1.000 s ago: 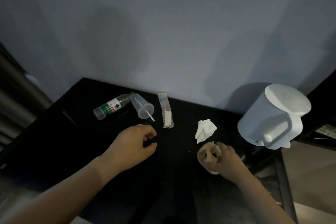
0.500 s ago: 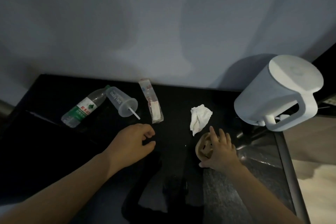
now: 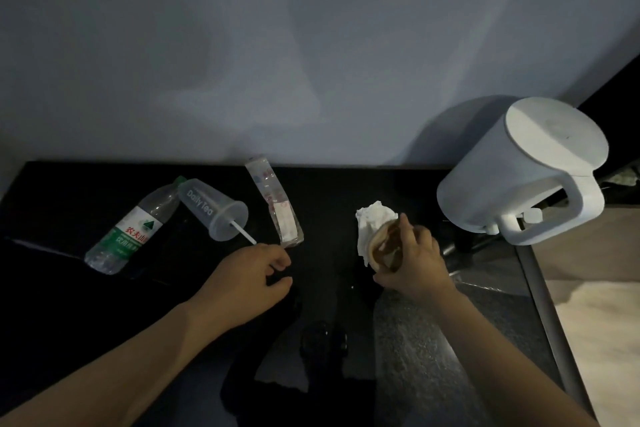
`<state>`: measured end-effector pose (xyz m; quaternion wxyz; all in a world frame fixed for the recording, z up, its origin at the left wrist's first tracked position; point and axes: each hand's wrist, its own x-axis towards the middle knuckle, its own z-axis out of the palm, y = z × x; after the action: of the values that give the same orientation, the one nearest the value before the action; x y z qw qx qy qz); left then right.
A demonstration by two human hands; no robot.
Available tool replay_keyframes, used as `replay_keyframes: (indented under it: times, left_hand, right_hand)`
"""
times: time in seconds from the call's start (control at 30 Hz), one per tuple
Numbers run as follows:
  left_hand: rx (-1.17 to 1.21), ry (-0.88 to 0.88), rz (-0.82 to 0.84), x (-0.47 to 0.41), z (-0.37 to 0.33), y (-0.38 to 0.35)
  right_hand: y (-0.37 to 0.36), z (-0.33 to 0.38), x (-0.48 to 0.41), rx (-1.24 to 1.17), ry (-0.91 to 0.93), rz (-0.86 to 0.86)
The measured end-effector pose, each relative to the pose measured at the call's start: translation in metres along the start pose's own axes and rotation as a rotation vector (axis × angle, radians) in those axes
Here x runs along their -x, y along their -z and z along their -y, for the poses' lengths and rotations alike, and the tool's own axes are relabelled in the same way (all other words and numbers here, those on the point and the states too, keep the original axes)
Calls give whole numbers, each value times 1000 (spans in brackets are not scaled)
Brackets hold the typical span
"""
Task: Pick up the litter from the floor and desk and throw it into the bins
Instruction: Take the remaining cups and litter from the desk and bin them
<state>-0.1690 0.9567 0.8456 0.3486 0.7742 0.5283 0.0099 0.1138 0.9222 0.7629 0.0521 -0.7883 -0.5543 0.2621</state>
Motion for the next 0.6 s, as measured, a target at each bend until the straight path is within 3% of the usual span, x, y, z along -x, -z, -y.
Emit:
replay_keyframes:
  times: [0.37,0.6]
  left_hand:
    - [41,58,-30,-13,42,5]
    - [34,150,-212,-54,67,28]
  right_hand:
    - [-18,41,-78,156,-77,238]
    - [-39,34,-76,164,-49,90]
